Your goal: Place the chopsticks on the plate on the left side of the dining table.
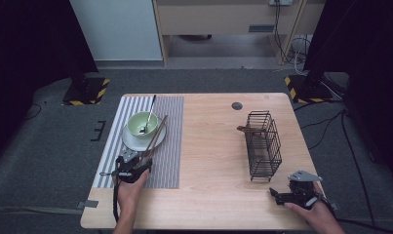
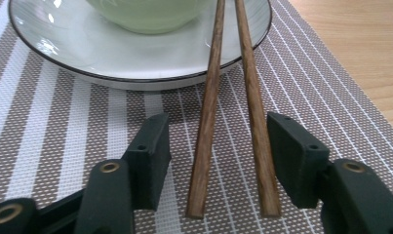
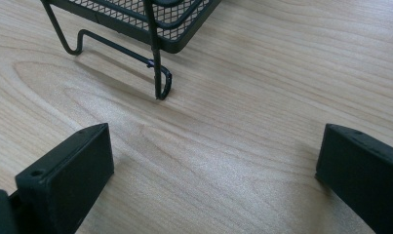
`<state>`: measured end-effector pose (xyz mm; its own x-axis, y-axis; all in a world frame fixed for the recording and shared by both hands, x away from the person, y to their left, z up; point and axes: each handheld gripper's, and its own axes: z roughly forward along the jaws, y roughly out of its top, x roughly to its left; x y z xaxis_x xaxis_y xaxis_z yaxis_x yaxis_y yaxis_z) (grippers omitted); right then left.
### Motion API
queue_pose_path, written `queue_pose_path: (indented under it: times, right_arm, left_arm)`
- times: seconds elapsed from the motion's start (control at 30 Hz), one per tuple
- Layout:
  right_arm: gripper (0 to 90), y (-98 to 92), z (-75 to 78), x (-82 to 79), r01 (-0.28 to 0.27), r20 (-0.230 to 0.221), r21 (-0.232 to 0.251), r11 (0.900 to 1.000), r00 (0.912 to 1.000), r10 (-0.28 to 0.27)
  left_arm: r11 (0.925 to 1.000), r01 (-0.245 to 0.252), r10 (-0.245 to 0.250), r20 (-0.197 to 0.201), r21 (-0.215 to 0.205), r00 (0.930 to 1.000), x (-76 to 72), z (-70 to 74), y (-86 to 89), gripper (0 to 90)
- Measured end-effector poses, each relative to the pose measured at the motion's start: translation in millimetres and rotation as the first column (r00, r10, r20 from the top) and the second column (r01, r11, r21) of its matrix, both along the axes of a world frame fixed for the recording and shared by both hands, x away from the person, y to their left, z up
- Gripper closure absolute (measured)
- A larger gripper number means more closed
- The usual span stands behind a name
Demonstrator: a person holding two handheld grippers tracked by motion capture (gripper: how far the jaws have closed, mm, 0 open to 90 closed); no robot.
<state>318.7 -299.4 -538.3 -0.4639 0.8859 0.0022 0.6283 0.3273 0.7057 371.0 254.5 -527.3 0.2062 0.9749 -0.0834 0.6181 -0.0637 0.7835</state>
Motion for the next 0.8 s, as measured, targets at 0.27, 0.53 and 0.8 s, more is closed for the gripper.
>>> queue_pose_path:
  times: [0.27,0.53,0.8]
  right_arm:
    - [0.4,0.0,0.0,0.1,0.000,0.001,0.000,1.000,1.0000,0.000]
    - [0.4,0.0,0.0,0.0,0.000,0.000,0.000,1.000,1.0000,0.000]
    - [0.4,0.0,0.0,0.0,0.000,0.000,0.000,1.000,1.0000,0.000]
  left_arm:
    - [0.9999,-0.013,0.013,-0.012,0.002,0.9998,0.8,0.1,1.2,50.7]
    - [0.9999,-0.007,0.007,-0.013,0.009,0.9999,-0.3,2.5,0.4,66.5]
    - [0.9998,-0.017,0.017,-0.013,0.008,0.9998,-0.9,5.2,0.8,72.1]
